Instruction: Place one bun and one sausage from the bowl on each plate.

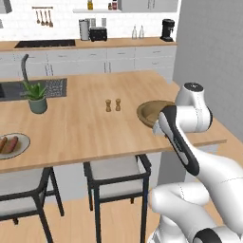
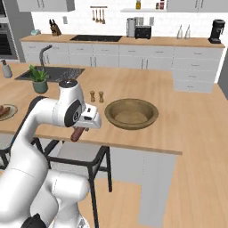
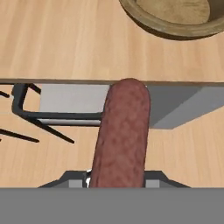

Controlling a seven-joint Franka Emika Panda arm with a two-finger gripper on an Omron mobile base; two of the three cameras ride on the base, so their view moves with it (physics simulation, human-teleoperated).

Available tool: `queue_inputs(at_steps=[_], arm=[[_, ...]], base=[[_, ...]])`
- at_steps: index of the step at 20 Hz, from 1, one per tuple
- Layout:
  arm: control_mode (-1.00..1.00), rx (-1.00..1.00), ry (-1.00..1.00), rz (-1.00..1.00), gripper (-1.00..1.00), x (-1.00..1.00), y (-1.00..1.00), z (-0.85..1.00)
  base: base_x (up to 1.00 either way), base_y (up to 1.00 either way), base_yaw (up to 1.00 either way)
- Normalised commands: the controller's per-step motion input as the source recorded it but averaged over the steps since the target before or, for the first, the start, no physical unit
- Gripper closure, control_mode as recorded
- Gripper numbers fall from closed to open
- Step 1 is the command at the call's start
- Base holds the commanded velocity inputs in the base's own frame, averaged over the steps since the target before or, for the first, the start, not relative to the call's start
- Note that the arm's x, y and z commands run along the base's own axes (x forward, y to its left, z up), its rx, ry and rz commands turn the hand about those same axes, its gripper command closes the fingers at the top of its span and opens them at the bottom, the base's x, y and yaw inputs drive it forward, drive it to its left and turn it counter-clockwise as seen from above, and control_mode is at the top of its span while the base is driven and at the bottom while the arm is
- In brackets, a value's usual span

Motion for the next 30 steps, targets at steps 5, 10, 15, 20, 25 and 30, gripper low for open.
queue_inputs(at_steps=[5,10,15,20,25,30], arm=[[1.00,0.00,0.00,0.00,1.00,0.00,0.00,0.00],[1.00,0.00,0.00,0.00,1.00,0.00,0.00,0.00],[1.00,0.00,0.00,0.00,1.00,0.00,0.00,0.00],[1.00,0.00,0.00,0.00,1.00,0.00,0.00,0.00],[1.00,0.00,0.00,0.00,1.00,0.00,0.00,0.00],[1.00,0.00,0.00,0.00,1.00,0.00,0.00,0.00]], base=[[0.00,1.00,0.00],[0.00,1.00,0.00],[0.00,1.00,0.00],[0.00,1.00,0.00],[0.00,1.00,0.00],[0.00,1.00,0.00]])
